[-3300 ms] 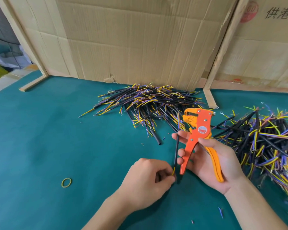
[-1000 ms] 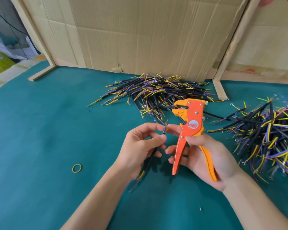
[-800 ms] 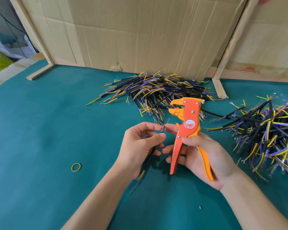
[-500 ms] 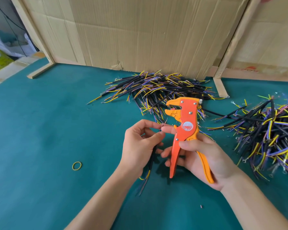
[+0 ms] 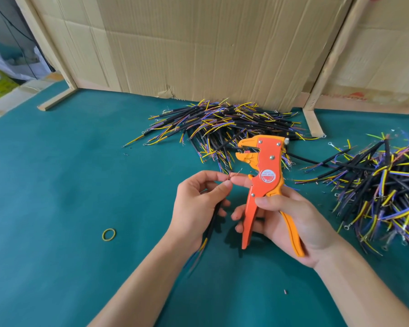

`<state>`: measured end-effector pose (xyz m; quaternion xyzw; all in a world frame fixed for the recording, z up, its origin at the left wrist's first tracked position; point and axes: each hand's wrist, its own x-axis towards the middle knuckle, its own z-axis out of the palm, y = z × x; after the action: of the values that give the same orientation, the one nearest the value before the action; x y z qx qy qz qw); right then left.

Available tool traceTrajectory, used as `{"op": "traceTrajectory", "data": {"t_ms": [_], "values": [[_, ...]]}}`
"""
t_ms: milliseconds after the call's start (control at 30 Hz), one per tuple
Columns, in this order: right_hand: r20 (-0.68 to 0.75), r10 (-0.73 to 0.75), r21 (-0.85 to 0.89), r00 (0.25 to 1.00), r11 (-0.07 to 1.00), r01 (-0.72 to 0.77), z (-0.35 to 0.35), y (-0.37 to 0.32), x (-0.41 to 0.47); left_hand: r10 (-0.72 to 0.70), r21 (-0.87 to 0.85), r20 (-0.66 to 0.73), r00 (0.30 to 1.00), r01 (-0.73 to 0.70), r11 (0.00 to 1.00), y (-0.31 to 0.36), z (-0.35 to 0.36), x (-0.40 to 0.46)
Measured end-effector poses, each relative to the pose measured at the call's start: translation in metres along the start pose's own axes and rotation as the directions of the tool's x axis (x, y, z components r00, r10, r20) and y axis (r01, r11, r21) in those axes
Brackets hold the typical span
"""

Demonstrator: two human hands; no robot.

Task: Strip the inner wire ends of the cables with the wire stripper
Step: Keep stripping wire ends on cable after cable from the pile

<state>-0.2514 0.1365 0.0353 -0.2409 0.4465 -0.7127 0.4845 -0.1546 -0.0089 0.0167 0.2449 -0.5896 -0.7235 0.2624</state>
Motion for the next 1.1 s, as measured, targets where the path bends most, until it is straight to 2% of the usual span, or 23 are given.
{"op": "traceTrajectory", "data": {"t_ms": [167,300,400,600,800,1100], "values": [[0.008,0.009,0.026,1.0,1.0,-0.009,0.004,0.001,0.0,-0.05,-0.094,-0.006,0.999,0.049,0.994,0.003,-0.001,0.0],[0.001,0.028,0.03,1.0,0.999,-0.028,0.003,-0.001,-0.001,-0.019,-0.148,-0.104,0.994,0.003,0.989,0.005,-0.005,0.003],[-0.002,0.045,0.029,0.999,0.999,-0.045,0.001,-0.002,-0.002,0.064,-0.061,-0.132,0.989,-0.072,0.996,0.005,-0.008,0.005],[-0.014,0.145,-0.011,0.989,0.989,-0.145,-0.007,-0.004,-0.006,0.136,0.059,-0.189,0.973,-0.127,0.99,0.003,-0.009,0.006],[0.047,0.212,-0.074,0.976,0.975,-0.208,-0.007,-0.005,-0.008,0.275,0.301,-0.165,0.947,-0.217,0.929,0.005,-0.007,0.004],[0.036,0.215,-0.165,0.976,0.964,-0.206,-0.002,-0.006,-0.008,0.352,0.405,-0.117,0.929,-0.279,0.871,0.008,-0.003,-0.002]]}}
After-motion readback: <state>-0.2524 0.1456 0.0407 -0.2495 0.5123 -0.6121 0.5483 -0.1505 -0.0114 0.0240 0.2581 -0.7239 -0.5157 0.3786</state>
